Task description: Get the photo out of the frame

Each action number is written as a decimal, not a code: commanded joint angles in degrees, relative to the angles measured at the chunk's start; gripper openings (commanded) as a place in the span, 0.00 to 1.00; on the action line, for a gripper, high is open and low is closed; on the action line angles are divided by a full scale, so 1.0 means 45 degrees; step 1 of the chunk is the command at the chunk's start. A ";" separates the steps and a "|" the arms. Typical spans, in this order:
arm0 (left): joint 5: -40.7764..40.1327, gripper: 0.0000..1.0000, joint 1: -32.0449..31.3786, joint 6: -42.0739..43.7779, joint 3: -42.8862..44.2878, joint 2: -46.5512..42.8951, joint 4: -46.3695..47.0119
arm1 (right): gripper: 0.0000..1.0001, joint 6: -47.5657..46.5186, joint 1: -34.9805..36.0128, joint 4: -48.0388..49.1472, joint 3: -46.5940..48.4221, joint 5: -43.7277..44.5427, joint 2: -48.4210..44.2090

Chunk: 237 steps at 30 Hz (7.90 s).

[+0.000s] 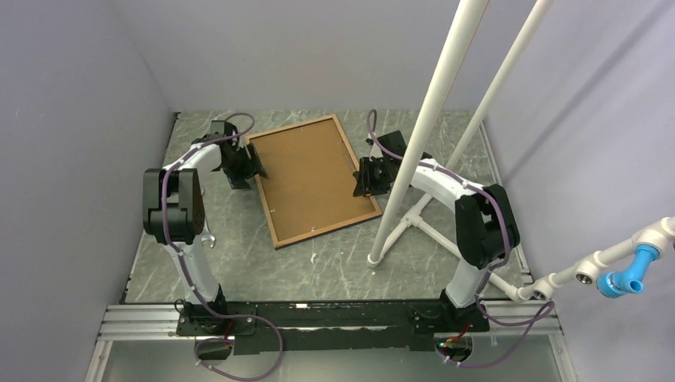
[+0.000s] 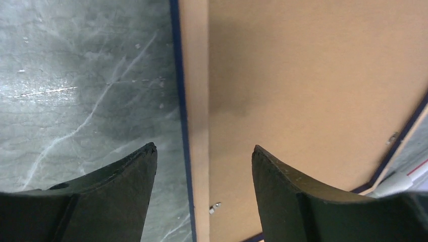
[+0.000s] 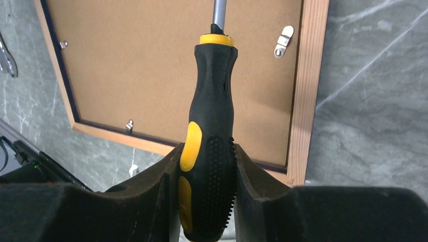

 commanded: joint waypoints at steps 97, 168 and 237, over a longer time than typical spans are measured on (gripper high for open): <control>-0.1663 0.00 -0.1013 0.2007 0.1433 0.1539 -0.0834 | 0.00 -0.0851 -0.0893 -0.0592 0.6364 -0.0656 0.5722; -0.3155 0.39 -0.3860 0.0393 -0.7038 -0.5942 0.0076 | 0.00 -0.0243 -0.1126 0.1792 -0.4830 0.0415 -0.6109; -0.3562 0.74 -0.2468 -0.9800 -1.0700 -1.2153 -0.0851 | 0.00 -0.0283 0.0141 0.0635 -0.4800 0.1881 -0.6653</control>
